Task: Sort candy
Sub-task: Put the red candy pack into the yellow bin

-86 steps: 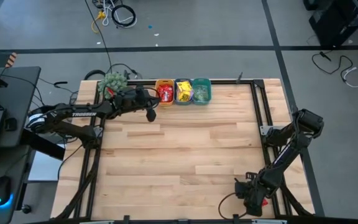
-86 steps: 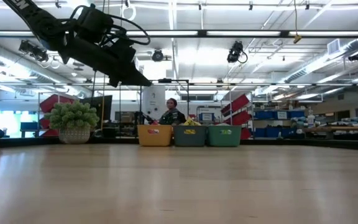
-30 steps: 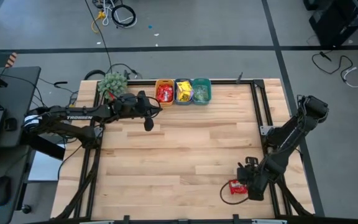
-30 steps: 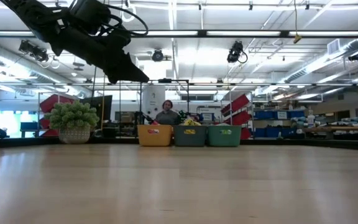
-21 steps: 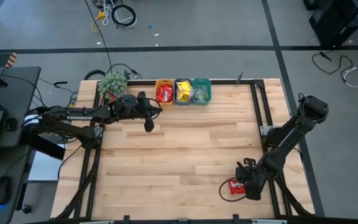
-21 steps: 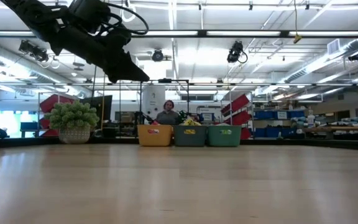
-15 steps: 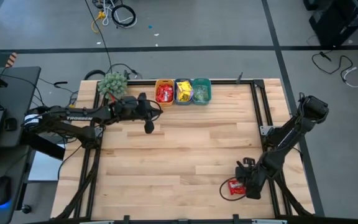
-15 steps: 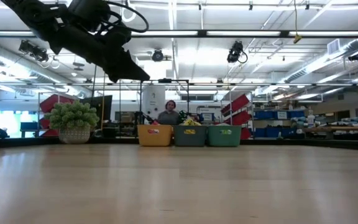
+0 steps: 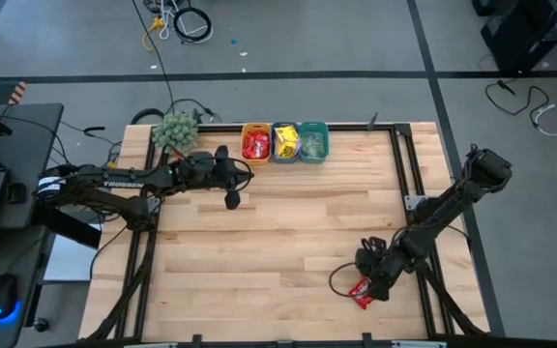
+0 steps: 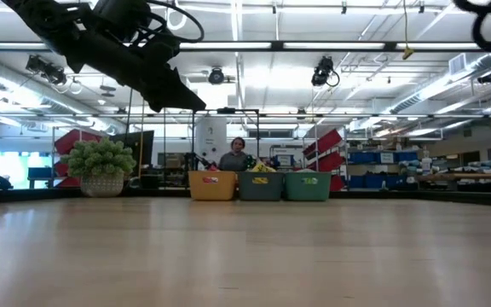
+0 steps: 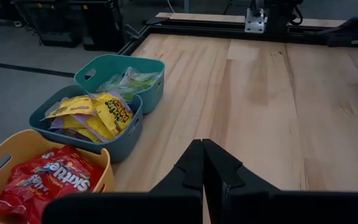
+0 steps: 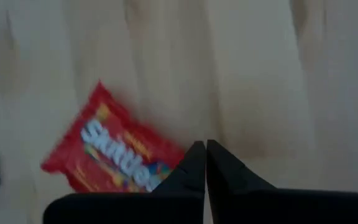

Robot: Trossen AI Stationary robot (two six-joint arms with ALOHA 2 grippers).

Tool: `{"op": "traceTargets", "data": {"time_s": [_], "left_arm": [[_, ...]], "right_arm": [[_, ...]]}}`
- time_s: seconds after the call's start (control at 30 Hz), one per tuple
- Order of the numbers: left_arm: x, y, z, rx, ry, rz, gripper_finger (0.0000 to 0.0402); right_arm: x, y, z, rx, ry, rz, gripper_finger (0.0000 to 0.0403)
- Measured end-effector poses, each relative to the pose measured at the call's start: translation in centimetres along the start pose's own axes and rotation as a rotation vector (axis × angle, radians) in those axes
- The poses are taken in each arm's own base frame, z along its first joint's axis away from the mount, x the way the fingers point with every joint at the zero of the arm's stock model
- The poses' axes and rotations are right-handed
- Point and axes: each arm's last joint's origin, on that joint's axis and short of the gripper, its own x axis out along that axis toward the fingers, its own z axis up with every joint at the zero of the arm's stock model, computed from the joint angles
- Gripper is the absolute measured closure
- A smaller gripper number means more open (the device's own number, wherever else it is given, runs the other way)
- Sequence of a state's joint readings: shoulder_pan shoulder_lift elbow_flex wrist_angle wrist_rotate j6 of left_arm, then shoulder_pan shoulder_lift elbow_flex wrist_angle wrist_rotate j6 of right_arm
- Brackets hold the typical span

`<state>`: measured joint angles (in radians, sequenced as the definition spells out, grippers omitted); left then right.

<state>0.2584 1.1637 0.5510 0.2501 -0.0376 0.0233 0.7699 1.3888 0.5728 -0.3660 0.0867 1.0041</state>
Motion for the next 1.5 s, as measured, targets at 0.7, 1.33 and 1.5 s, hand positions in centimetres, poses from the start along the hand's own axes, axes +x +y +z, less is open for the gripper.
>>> {"op": "traceTargets", "data": {"time_s": [0.7, 1.33, 1.5], "left_arm": [[-0.1, -1.4, -0.2, 0.018, 0.021, -0.055, 0.0401], [0.0, -3.3, -1.0, -0.243, 0.11, -0.183, 0.0401], [0.5, -4.0, -1.6, -0.263, 0.164, -0.263, 0.0401]], "right_arm": [[2.2, 2.8, -0.4, -0.206, 0.354, 0.227, 0.0402], [2.1, -4.8, 13.4, -0.191, -0.307, -0.034, 0.0402], [0.3, -4.4, 15.5, -0.297, -0.315, 0.062, 0.0399]]}}
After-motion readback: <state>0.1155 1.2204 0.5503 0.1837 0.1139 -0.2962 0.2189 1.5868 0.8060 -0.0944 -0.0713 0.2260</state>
